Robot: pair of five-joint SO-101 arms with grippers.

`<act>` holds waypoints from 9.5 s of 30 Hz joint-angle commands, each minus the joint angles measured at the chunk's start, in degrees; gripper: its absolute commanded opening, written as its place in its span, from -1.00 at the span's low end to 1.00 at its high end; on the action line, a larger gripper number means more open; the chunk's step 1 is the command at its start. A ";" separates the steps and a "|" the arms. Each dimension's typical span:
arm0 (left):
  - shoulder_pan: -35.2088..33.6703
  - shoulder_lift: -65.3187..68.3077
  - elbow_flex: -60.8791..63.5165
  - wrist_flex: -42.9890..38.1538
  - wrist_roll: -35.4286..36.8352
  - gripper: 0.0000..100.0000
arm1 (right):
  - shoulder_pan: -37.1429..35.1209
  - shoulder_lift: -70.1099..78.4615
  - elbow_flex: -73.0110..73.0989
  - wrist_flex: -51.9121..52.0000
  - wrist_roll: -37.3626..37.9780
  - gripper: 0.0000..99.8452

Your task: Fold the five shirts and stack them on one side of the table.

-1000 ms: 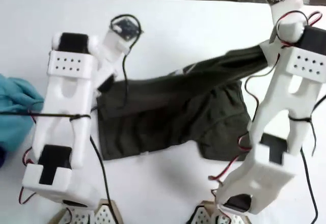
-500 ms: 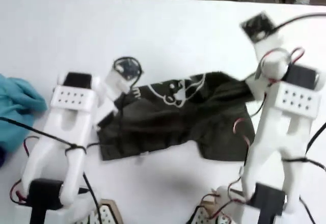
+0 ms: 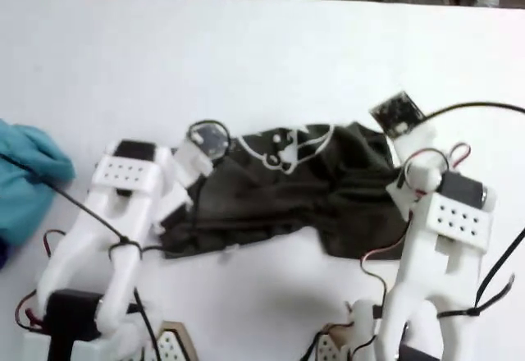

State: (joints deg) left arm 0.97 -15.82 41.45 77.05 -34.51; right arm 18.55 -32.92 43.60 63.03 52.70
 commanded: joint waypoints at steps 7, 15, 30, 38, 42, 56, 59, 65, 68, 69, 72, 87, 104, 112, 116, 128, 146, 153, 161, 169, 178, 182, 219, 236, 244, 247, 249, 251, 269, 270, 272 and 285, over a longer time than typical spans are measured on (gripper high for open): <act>2.55 -2.73 0.22 0.09 -0.44 -0.81 | 2.07 -2.86 1.32 -3.56 1.23 -0.94; -0.62 -5.19 -8.04 4.75 -0.53 -0.53 | 2.15 -4.09 0.00 -2.68 1.14 -0.62; -7.47 17.14 -28.35 -3.16 8.26 -0.53 | -9.01 -3.74 -9.49 -7.08 -11.96 -0.60; -6.33 26.29 -30.64 -6.42 8.44 -0.53 | -11.56 15.34 -14.24 -10.15 -13.01 -0.60; -6.51 27.78 -33.98 -6.42 8.53 -0.53 | -11.30 20.88 -16.70 -9.89 -13.01 -0.60; -6.24 37.54 -39.96 -3.78 13.80 -0.57 | -11.30 21.76 -16.97 -10.15 -13.01 -0.60; -6.51 37.71 -39.96 -3.16 13.80 -0.75 | -11.38 21.76 -16.97 -10.15 -13.01 -0.60; -6.33 37.54 -39.96 -3.60 13.71 -0.95 | -11.38 21.93 -16.97 -10.15 -13.01 -0.60; -6.15 37.54 -40.04 -3.69 13.45 -0.95 | -11.30 22.02 -16.88 -10.15 -13.01 -0.60; -6.24 37.54 -40.22 -3.87 13.36 -0.95 | -11.30 22.02 -16.88 -10.15 -13.01 -0.60; -7.91 37.54 -43.21 -3.60 13.27 -0.95 | -11.30 21.85 -16.88 -10.15 -13.01 -0.60; -9.93 38.07 -57.54 11.16 0.88 -0.67 | -11.21 21.85 -16.88 -10.15 -13.01 -0.60; -10.73 38.07 -47.43 8.26 9.58 -0.52 | -11.30 21.76 -16.97 -10.15 -13.01 -0.60; -6.15 38.07 -44.97 1.41 23.74 -0.52 | -11.30 21.76 -16.97 -10.24 -12.92 -0.60; -6.07 38.15 -44.44 -0.09 26.55 -0.70 | -11.03 21.76 -16.97 -10.15 -12.92 -0.60; -6.24 38.07 -40.04 -0.09 26.20 -0.87 | -10.07 21.76 -16.97 -10.15 -12.66 -0.59; -7.91 37.45 -34.95 12.48 18.73 -0.95 | -9.98 21.76 -18.64 -9.89 -12.66 -0.59; -8.26 30.15 -30.29 16.44 16.88 -0.95 | -9.98 21.76 -19.16 -9.89 -12.66 -0.59; -6.59 14.24 -27.12 13.45 16.88 -0.95 | -10.15 21.76 -19.16 -10.07 -12.66 -0.59; 1.32 21.63 -19.82 3.69 16.88 -0.66 | -10.07 21.76 -19.16 -9.80 -12.66 -0.59; 1.76 26.55 -18.95 2.37 16.88 -0.85 | -9.45 21.76 -19.16 -10.15 -12.57 -0.59; 1.76 26.55 -17.98 3.25 16.79 -0.95 | -9.45 21.76 -19.16 -10.15 -12.57 -0.59; 3.43 13.71 -19.12 16.26 12.75 -0.72 | -9.01 21.76 -19.25 -10.24 -12.57 -0.59; -5.27 30.77 -34.07 3.96 16.00 -0.73 | -7.96 21.76 -19.25 -10.24 -12.57 -0.59; -10.73 35.52 -34.59 -2.73 15.30 -0.73 | -7.34 21.76 -19.25 -10.24 -12.57 -0.59; -15.30 35.52 -34.15 -2.81 11.96 -0.73 | -6.11 22.11 -19.25 -10.77 -12.48 -0.59; -17.49 35.52 -34.15 -2.73 11.34 -0.73 | -5.85 22.37 -19.16 -11.82 -12.48 -0.59; -18.02 35.52 -34.15 -2.55 11.25 -0.73 | -6.02 22.37 -19.08 -12.18 -12.48 -0.59; -13.10 35.25 -57.45 13.63 20.92 -0.72 | -8.40 30.37 -34.46 -9.27 -25.41 -0.60; -11.78 35.52 -57.80 13.36 21.63 -0.72 | -10.15 33.36 -37.10 -6.90 -25.41 -0.60; -9.76 35.78 -57.27 11.69 22.68 -0.72 | -13.58 40.22 -42.55 -2.51 -25.41 -0.60; -5.98 47.21 -50.24 4.92 23.47 -0.73 | -17.63 65.27 -68.48 13.23 -25.67 -0.60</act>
State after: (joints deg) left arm -5.01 30.59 -8.40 82.59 -11.30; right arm 1.41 31.43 -19.87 74.64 27.21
